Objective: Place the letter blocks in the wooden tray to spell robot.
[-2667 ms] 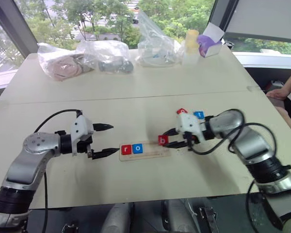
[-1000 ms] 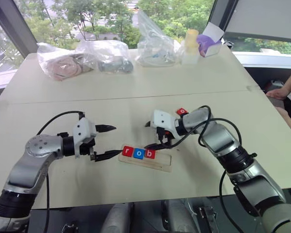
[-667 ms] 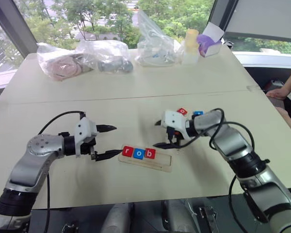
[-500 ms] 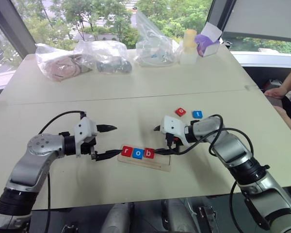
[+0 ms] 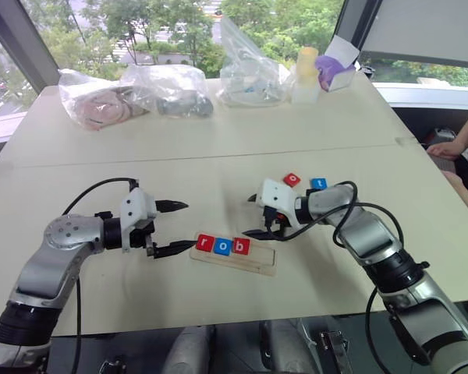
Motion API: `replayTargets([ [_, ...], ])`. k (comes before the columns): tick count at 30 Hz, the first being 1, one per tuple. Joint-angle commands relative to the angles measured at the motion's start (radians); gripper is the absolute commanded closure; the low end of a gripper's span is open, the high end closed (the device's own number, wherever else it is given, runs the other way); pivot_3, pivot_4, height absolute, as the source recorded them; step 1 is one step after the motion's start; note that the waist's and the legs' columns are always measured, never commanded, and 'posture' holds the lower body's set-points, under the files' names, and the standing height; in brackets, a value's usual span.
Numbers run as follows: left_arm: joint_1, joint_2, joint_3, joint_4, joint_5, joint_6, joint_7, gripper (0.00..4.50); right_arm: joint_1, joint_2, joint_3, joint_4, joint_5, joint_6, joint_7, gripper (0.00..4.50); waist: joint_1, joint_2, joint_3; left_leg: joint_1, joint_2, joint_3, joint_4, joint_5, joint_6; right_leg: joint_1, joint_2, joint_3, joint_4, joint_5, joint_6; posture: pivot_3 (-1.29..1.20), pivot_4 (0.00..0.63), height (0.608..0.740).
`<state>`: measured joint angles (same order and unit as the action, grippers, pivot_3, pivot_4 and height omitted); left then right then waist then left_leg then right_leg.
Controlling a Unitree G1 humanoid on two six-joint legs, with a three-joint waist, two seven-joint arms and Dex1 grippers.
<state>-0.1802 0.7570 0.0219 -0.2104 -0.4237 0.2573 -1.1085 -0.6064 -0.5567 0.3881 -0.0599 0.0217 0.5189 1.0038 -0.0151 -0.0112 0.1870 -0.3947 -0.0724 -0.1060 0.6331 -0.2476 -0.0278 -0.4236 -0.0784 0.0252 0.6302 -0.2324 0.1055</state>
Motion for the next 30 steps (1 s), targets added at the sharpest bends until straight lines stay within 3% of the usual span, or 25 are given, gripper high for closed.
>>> replayTargets([
  [1,-0.010,0.000,0.010,-0.016,-0.004,-0.004,0.004,0.00,-0.004,0.015,-0.001,-0.004,-0.003,-0.029,-0.007,0.02,-0.001,0.000,0.000,0.000,0.000,0.000,0.000,0.000,0.000,0.000,0.000,0.000,0.000,0.000,0.000,0.00,0.150,0.740],
  [25,-0.009,-0.006,0.006,-0.025,-0.005,0.003,0.019,0.00,0.010,0.024,0.010,-0.076,0.011,-0.001,0.005,0.02,0.000,0.000,0.000,0.000,0.000,0.000,0.000,0.000,0.000,0.000,0.000,0.000,0.000,0.000,0.000,0.00,0.150,0.740],
  [30,-0.012,-0.008,0.005,-0.020,-0.005,0.001,0.022,0.00,-0.073,0.039,-0.113,0.046,-0.037,0.046,-0.183,0.02,0.000,0.000,0.000,0.000,0.000,0.000,0.000,0.000,0.000,0.000,0.000,0.000,0.000,0.000,0.000,0.00,0.150,0.740],
])
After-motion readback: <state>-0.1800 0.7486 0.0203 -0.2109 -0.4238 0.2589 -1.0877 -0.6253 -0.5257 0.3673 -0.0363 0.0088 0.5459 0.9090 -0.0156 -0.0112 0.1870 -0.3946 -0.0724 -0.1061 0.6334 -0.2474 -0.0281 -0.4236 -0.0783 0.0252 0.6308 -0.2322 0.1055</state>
